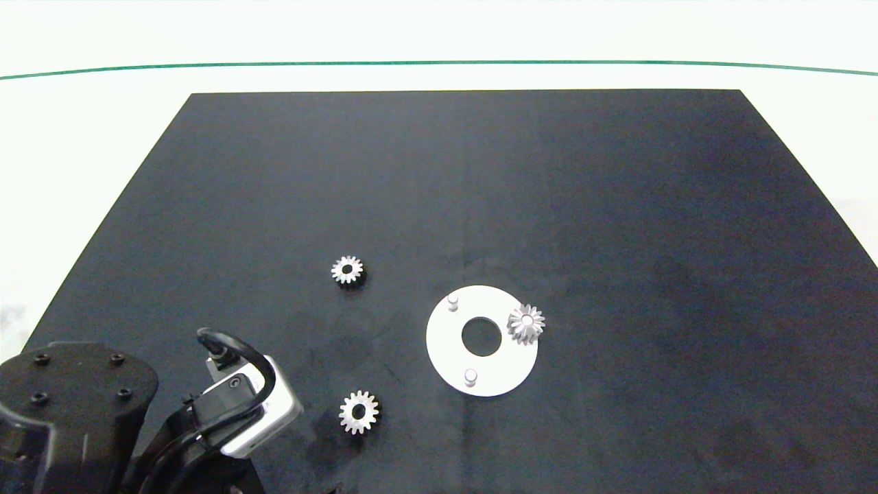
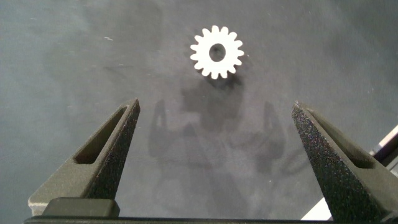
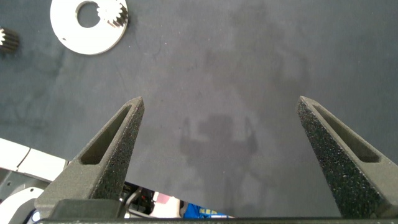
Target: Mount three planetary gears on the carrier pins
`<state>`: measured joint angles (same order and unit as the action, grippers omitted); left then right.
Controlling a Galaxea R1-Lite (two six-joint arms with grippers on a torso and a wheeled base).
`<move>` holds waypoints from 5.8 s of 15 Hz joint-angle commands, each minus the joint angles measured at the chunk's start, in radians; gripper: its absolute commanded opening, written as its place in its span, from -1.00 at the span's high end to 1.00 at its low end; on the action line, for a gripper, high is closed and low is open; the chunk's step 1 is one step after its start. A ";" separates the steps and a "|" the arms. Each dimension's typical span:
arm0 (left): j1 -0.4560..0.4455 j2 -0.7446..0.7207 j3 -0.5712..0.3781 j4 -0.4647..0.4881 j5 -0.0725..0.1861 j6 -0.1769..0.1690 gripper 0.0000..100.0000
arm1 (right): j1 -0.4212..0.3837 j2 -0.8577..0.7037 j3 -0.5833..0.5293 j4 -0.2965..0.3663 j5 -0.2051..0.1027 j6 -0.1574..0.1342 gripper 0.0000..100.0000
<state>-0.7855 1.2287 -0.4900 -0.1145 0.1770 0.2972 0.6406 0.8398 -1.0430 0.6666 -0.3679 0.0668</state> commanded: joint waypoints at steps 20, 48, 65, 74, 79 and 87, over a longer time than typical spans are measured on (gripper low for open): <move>-0.052 0.150 -0.055 -0.025 0.038 0.002 -1.00 | 0.002 0.018 0.078 0.007 0.000 0.007 -1.00; -0.047 0.278 -0.087 -0.093 0.079 0.002 -1.00 | 0.008 0.010 0.067 0.007 0.001 0.005 -1.00; -0.047 0.302 -0.090 -0.134 0.079 0.003 -0.36 | 0.008 0.015 0.055 0.007 0.003 0.004 -1.00; -0.049 0.302 -0.087 -0.134 0.079 0.005 0.00 | 0.008 0.012 0.052 0.007 0.004 0.002 -1.00; -0.047 0.304 -0.081 -0.134 0.079 0.005 0.21 | 0.008 0.010 0.052 0.007 0.004 0.002 -1.00; -0.047 0.313 -0.082 -0.134 0.079 0.006 0.51 | 0.008 0.007 0.046 0.007 0.004 0.001 -1.00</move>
<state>-0.8328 1.5389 -0.5734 -0.2485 0.2545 0.3021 0.6483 0.8474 -0.9972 0.6700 -0.3613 0.0672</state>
